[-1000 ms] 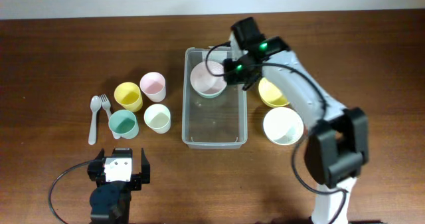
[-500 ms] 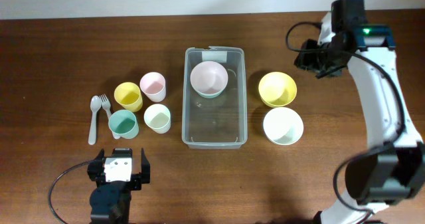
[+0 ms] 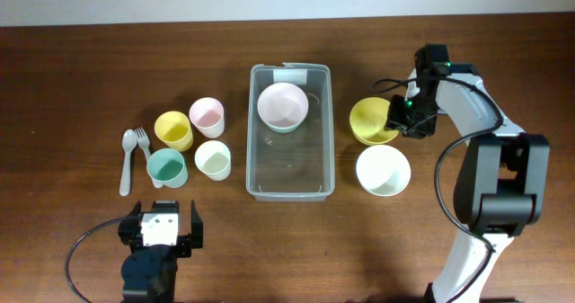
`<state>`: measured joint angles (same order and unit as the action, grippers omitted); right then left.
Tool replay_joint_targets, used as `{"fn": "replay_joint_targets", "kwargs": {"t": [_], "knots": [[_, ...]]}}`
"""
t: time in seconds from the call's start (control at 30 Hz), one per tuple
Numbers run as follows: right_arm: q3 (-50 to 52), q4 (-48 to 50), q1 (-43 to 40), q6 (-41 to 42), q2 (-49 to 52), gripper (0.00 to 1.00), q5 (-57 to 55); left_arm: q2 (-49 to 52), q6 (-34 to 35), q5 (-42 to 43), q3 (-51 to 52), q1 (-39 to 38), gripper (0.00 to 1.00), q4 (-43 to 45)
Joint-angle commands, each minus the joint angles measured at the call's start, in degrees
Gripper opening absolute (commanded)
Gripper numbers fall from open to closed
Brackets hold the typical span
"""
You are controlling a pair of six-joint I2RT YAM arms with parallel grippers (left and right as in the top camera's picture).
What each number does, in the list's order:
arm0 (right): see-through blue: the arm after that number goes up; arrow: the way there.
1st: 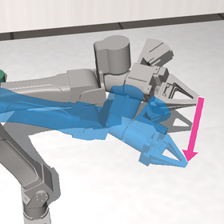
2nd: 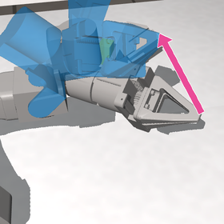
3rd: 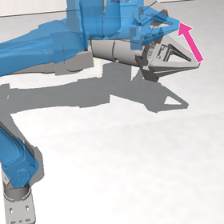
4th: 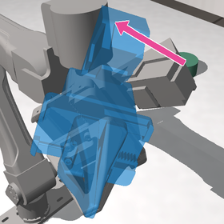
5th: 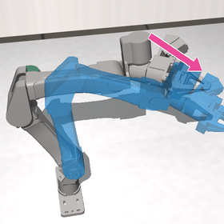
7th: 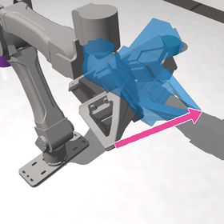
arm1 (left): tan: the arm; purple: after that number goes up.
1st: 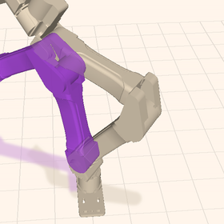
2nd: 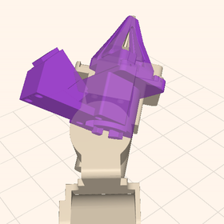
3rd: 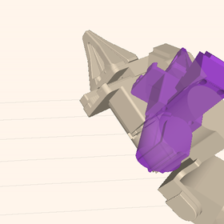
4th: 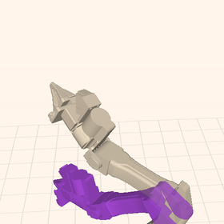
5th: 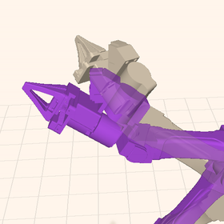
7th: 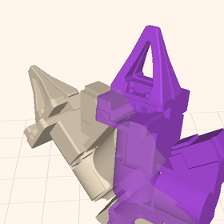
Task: Pack container
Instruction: 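Move the right gripper to the yellow bowl and grasp its rim, then carry the yellow bowl over the container and lower it onto the stack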
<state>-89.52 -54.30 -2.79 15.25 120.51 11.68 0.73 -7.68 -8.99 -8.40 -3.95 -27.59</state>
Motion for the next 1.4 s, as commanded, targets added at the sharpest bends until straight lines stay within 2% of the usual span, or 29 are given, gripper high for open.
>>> {"fn": "replay_joint_targets", "kwargs": {"t": [0.0,0.23,0.47,0.63,0.8,0.87,1.0,1.2,1.27,1.37], "knots": [[0.81,0.94,-1.27,0.11,1.14,0.28,1.97,-0.44,0.48,0.39,0.55,0.35,1.0,0.13],[0.79,4.2,-1.81,-0.24,1.05,0.04,7.21,-0.44,0.48,0.39,0.55,0.35,1.0,0.13],[0.24,5.05,-3.69,0.26,-2.56,0.04,15.26,-0.44,0.48,0.39,0.55,0.35,1.0,0.13],[-1.18,6.08,-3.1,1.27,-11.85,0.04,26.45,-0.44,0.48,0.39,0.55,0.35,1.0,0.13],[-4.17,9.27,2.1,4.02,-21.46,0.04,37.9,-0.44,0.5,0.39,0.55,0.35,1.0,0.13],[-5.4,9.33,5.46,4.96,-23.58,0.04,36.68,-0.44,0.48,0.39,0.55,0.35,1.0,0.13],[-6.29,9.2,14.01,5.31,-24.15,0.04,25.59,-0.44,0.48,0.39,0.55,0.35,1.0,0.13],[-6.29,8.87,24.92,13.05,-18.27,0.04,-2.03,-0.44,0.5,0.39,0.55,0.35,1.0,0.13],[-6.29,9.77,26.84,15.39,-15.54,0.04,-8.39,-0.44,0.5,0.42,0.55,0.35,1.0,0.13],[-6.29,12.33,27.87,15.54,-11.32,0.04,-12.04,-0.44,0.5,0.42,0.55,0.35,1.0,0.13]]}}
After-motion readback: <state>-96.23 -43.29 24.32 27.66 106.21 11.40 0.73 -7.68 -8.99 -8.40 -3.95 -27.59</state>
